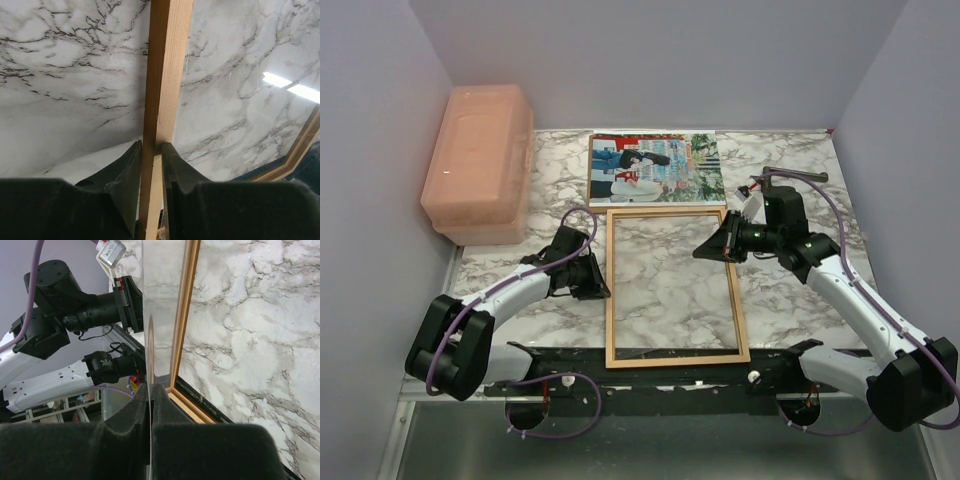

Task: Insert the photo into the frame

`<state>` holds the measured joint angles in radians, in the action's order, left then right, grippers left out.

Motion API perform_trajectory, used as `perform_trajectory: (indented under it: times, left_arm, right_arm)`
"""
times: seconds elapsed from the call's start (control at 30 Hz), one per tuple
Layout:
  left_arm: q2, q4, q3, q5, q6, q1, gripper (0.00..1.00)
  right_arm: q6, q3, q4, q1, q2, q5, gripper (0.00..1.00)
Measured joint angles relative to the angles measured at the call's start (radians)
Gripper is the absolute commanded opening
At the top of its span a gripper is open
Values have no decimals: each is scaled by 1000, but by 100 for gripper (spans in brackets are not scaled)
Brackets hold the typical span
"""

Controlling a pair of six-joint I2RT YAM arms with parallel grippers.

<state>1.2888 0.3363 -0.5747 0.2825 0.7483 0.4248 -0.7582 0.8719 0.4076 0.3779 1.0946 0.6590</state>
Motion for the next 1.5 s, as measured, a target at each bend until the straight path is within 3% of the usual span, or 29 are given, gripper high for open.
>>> perform_trajectory:
  times: [1.5]
  left_arm:
    - [0, -5, 1, 3, -1, 0, 21]
  right_arm:
    - [-56, -89, -84, -6, -55, 27, 0]
